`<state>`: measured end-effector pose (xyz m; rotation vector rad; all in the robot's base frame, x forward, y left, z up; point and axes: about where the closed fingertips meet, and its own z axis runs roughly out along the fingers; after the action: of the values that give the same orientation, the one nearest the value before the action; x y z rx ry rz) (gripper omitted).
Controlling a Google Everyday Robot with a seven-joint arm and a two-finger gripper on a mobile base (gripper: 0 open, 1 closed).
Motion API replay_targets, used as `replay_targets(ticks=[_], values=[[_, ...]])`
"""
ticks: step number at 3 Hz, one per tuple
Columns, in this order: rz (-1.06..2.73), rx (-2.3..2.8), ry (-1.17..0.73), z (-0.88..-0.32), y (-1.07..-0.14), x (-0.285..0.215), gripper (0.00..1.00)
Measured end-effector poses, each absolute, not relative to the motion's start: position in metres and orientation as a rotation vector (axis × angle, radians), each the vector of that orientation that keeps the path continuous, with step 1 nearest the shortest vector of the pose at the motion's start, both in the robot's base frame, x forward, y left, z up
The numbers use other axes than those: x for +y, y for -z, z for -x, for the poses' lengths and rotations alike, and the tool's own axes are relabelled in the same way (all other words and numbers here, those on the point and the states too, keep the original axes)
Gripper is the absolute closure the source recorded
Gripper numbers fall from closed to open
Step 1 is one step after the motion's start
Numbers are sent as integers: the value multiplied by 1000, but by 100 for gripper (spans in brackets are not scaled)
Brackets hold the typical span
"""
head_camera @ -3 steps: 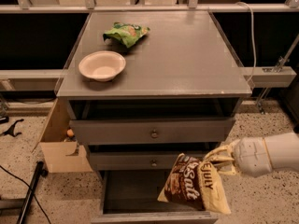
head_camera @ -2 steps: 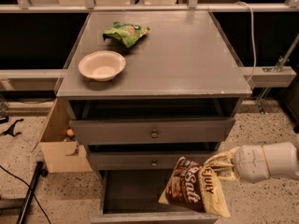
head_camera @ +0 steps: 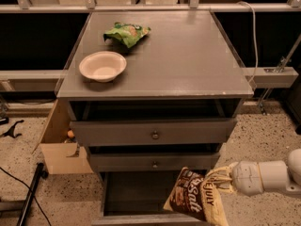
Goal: Place brown chip bag into bottom drawer
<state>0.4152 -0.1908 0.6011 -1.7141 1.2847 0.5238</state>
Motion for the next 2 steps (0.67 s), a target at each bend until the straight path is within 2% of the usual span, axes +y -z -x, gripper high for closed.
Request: replay_targets(ticks=[2], values=[[1701, 1303, -542, -428, -569, -195, 100]])
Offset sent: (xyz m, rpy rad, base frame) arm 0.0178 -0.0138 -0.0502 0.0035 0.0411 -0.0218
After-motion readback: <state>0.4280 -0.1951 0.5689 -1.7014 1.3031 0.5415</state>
